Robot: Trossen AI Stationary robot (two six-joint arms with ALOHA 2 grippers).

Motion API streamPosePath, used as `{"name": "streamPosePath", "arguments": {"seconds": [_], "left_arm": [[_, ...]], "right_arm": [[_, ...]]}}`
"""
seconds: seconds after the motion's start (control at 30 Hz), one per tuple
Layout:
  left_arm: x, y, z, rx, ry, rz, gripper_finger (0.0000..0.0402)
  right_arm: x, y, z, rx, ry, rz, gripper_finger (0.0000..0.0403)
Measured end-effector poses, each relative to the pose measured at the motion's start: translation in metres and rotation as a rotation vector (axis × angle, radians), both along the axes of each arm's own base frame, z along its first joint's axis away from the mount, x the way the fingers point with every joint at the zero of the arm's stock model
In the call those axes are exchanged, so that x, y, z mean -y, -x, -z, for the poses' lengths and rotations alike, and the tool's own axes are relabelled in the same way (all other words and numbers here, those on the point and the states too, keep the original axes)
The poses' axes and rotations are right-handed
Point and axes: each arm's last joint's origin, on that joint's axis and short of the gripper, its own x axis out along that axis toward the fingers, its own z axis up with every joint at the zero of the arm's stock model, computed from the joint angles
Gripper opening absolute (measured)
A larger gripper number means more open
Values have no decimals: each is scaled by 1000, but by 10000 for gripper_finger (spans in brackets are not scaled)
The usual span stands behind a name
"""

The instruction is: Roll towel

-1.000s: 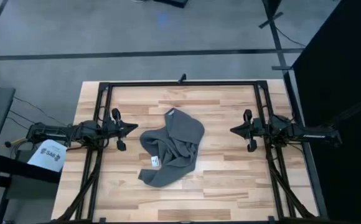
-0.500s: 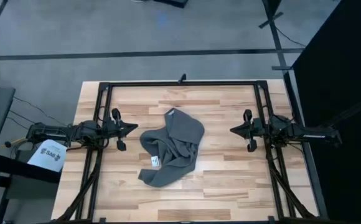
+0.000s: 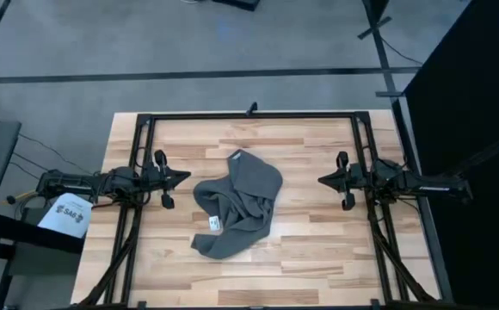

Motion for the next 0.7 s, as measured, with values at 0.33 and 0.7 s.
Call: {"name": "streamPosePath", "arguments": {"seconds": [0.33, 0.7], "left_arm": [[0, 0, -1, 56, 177, 5, 0], [5, 0, -18, 297, 564, 182, 0]], "right_arm": [[0, 0, 0, 0, 0, 0, 0], [0, 0, 0, 0, 0, 0, 0]]}}
